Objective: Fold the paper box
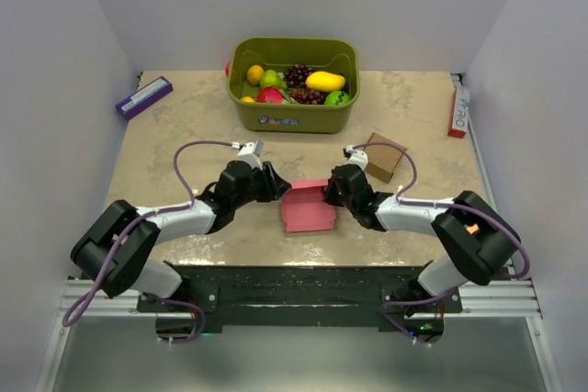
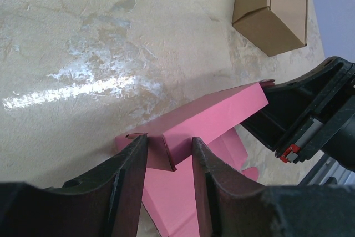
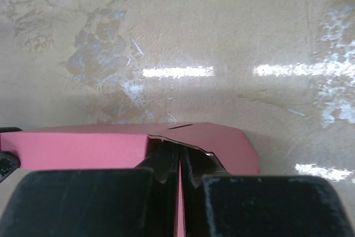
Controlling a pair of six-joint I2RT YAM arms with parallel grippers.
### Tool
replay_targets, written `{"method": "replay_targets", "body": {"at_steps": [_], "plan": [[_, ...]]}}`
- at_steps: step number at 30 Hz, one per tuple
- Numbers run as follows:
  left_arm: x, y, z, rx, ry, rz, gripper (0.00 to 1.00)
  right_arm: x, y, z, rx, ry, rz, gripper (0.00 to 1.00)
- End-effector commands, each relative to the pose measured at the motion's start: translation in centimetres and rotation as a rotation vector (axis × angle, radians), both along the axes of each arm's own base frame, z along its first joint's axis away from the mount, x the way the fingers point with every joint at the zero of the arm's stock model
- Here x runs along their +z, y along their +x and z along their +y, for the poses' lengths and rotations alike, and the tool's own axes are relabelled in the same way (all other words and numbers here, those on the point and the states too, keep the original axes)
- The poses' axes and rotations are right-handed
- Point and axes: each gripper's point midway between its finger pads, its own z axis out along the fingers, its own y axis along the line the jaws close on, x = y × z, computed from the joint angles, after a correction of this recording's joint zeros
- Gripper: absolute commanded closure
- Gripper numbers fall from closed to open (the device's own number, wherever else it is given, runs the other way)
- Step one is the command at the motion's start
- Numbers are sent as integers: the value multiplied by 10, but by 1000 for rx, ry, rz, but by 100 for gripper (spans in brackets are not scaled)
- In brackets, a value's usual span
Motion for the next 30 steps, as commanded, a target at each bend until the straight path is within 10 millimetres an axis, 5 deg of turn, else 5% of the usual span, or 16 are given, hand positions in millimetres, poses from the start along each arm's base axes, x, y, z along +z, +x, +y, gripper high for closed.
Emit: {"method": "replay_targets", "body": {"at_steps": [1, 7, 11, 14, 15, 18, 19, 21, 30], "plan": [[-2, 2, 2, -7, 37, -5, 59, -9, 1, 7, 13, 24, 9, 100], [1, 3, 3, -3, 39, -12, 59, -1, -5, 7, 32, 43, 6, 100], [1, 4, 5, 1, 51, -16, 59, 32, -11, 4, 62, 56, -36, 100], [3, 5, 6, 5, 58, -22, 59, 46, -23, -4, 85, 44, -31, 83], [3, 5, 7, 7, 62, -23, 59, 64, -24, -10, 71, 57, -70, 77], [3, 6, 6, 5, 62, -25, 59, 80, -33, -32, 31, 20, -97, 50], [3, 5, 6, 2, 62, -23, 59, 77, -36, -40, 16, -4, -87, 38], [3, 6, 6, 4, 65, -23, 59, 80, -35, -52, -9, -31, -100, 33], [4, 7, 6, 4, 70, -25, 59, 45, -13, -58, -7, -134, -50, 28]]}}
